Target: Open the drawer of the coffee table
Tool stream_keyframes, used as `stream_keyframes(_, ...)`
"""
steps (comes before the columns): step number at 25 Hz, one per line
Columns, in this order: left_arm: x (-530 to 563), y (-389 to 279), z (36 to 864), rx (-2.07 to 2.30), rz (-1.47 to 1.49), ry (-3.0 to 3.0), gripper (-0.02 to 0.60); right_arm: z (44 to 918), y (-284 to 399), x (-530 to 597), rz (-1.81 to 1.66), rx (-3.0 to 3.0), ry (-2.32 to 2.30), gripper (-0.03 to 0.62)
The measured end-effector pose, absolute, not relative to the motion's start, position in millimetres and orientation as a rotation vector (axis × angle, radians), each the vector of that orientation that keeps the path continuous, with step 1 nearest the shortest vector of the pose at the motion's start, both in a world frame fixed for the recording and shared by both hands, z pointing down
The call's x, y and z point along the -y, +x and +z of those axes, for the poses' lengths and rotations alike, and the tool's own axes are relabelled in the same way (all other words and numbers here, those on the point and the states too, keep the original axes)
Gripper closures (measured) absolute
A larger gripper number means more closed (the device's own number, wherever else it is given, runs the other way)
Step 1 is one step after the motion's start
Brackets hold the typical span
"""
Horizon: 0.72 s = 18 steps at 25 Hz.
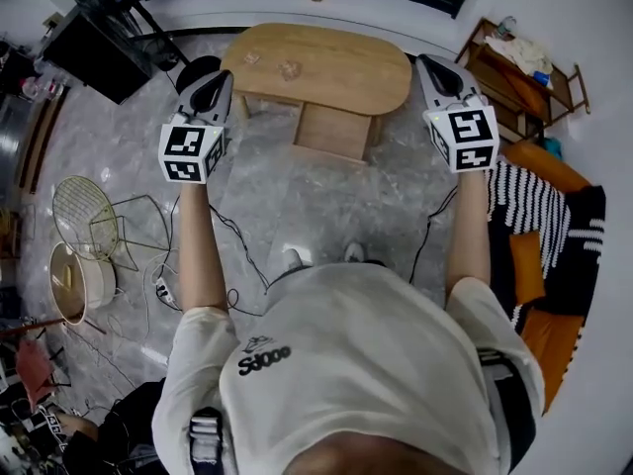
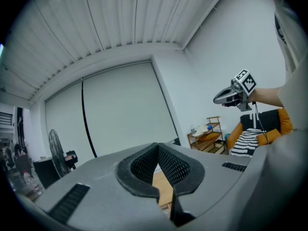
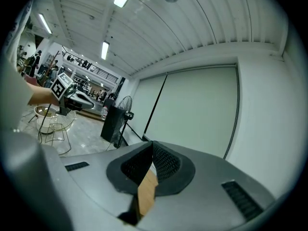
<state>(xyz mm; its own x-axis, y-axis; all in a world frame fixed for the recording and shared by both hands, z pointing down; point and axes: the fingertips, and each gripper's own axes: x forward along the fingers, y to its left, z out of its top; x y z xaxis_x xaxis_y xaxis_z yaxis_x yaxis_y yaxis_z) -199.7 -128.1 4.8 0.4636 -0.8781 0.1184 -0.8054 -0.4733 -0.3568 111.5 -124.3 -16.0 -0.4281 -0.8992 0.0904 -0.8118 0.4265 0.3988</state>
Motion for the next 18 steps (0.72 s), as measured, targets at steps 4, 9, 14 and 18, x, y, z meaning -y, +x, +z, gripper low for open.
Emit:
stream_keyframes(4, 108.2, -239.3, 6.0, -1.476, -0.410, -2.468, 0.563, -24.9, 69.6, 110.4, -0.447, 2.405, 1.479, 0.588)
stream_keyframes(9, 96.4, -272.7, 6.2, -1.471, -0.409, -2.465, 0.563, -31.1, 31.7, 99.3, -0.477, 2.399, 1.463, 0.588)
stream_keyframes(14, 91.7, -300.9, 2.4, -1.466, -0.423, -2.457, 0.563, -32.2, -2.6, 92.9, -0.483, 2.392, 1.429, 0.588)
stream_keyframes(18, 91.8, -311.6, 0.7, -1.454, -0.426, -2.441, 0.563, -33.4, -18.9, 89.6, -0.493, 2.385, 1.405, 0.588)
